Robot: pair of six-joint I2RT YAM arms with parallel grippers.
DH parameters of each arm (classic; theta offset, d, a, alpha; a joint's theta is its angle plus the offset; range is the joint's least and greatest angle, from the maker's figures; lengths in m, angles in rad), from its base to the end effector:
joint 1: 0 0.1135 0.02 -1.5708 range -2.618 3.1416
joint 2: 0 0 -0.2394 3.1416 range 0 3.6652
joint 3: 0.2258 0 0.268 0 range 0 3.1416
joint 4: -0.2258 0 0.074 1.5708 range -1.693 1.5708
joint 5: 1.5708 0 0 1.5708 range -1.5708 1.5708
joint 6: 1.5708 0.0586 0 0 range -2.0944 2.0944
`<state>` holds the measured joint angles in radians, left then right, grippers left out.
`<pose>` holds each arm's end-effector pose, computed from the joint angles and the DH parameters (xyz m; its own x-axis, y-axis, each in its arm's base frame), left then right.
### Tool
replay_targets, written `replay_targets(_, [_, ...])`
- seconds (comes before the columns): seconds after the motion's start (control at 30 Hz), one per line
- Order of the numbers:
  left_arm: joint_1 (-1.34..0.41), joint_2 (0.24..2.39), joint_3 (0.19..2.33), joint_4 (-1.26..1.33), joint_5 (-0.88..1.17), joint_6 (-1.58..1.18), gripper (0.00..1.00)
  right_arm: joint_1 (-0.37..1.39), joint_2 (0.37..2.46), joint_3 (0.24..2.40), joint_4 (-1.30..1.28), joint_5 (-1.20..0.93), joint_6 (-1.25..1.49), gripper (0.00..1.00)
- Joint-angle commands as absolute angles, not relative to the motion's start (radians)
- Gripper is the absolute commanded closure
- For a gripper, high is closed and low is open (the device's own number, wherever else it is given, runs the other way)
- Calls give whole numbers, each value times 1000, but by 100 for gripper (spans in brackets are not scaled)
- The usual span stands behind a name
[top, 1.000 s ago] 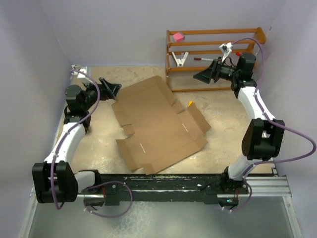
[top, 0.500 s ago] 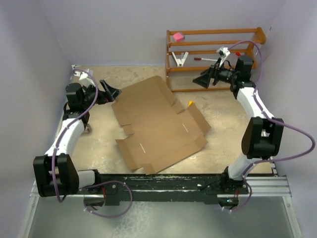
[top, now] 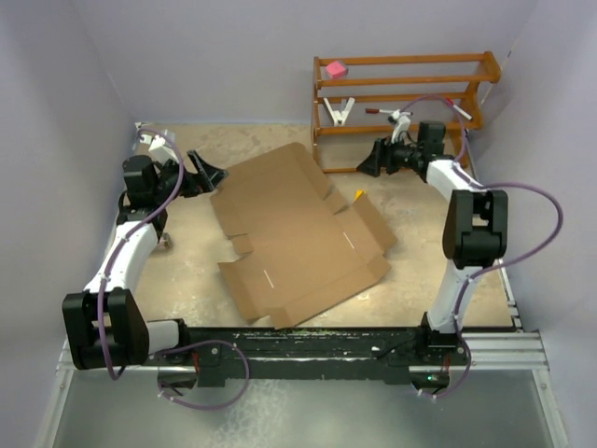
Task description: Fold the paper box
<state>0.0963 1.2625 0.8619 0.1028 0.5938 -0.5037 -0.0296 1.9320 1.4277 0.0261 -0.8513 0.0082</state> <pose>0.3301 -0.0011 0.2590 -0.4743 -0.4477 -0.7580 0.2555 0.7539 -0.6052 0.4634 0.0304 0.2120 -0.4653 0.0192 -0.8850 -0.6442 0.6784 0.3534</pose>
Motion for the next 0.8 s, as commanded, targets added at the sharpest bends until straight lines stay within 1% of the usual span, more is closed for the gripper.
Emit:
replay_targets(0.0, [107,1269,905,127,618,-491,4,65,1959,1485,-11,-766,-31,19])
replay_targets(0.2, [110,1267,902,129,621,-492,4,168,2040,1509,93,-665,67,20])
replay_targets(0.27, [111,1267,902,129,621,-492,4,196,2071,1536,87,-645,78,21])
replay_targets(0.4, [112,1267,902,130,621,-492,4,257,2146,1596,65,-601,95,28])
replay_targets(0.57, [113,1268,902,130,623,-493,4,304,2196,1643,27,-495,86,36])
replay_targets(0.7, [116,1270,902,133,630,-494,4,310,2208,1648,18,-440,84,47])
replay_targets(0.73, [116,1270,902,135,632,-495,4,310,2210,1646,18,-440,84,53])
replay_targets(0.77, [117,1270,902,136,633,-497,4,309,2210,1643,22,-447,84,64])
